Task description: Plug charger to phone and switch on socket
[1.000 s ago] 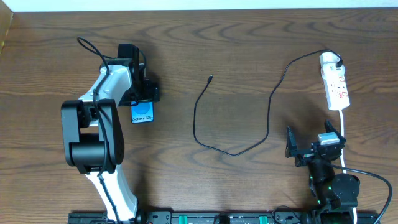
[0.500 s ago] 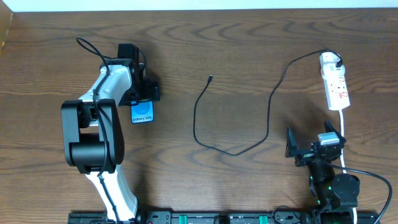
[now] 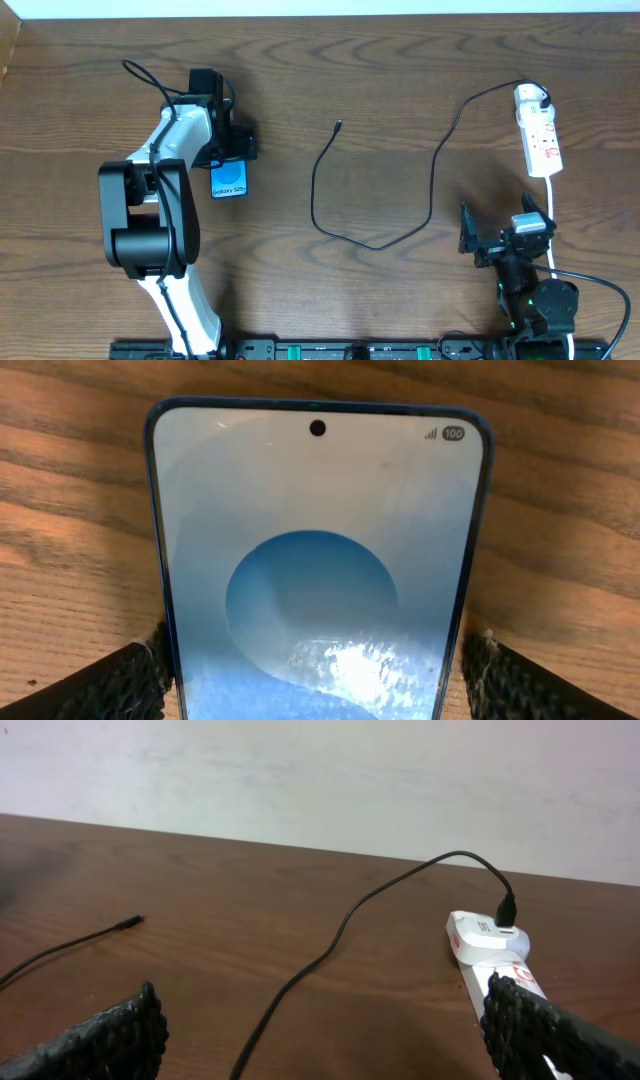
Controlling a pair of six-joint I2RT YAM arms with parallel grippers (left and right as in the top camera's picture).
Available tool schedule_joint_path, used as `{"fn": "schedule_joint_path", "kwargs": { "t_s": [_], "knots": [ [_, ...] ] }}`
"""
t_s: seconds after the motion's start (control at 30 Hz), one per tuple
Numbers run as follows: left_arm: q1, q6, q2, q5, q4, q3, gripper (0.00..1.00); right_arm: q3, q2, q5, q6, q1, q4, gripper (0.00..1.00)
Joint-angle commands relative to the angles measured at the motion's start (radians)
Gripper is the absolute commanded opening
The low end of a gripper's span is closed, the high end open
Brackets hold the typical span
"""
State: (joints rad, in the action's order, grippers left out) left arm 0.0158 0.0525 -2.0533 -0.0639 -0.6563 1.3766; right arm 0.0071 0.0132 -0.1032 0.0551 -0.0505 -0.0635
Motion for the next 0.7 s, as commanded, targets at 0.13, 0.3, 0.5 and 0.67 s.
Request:
{"fn": "schedule_joint_path", "kwargs": {
  "t_s": [0.13, 0.3, 0.5, 0.67],
  "knots": [
    [0.000, 0.005, -0.035, -0.028, 0.006, -0.031, 0.93, -0.002, -0.001, 0.004, -0.013, 0.004, -0.004, 0.99],
    [0.000, 0.005, -0.035, -0.028, 0.003, -0.031, 0.92, -0.002, -0.001, 0.004, -0.013, 0.004, -0.004, 0.99],
    [0.000, 0.005, -0.035, -0.028, 0.002, -0.031, 0.84, -0.002, -0.001, 0.004, -0.013, 0.004, -0.005, 0.99],
    [0.000, 0.005, -0.035, -0.028, -0.008, -0.031, 0.79, -0.002, -0.001, 0.004, -0.013, 0.004, -0.005, 0.99]
  ]
}}
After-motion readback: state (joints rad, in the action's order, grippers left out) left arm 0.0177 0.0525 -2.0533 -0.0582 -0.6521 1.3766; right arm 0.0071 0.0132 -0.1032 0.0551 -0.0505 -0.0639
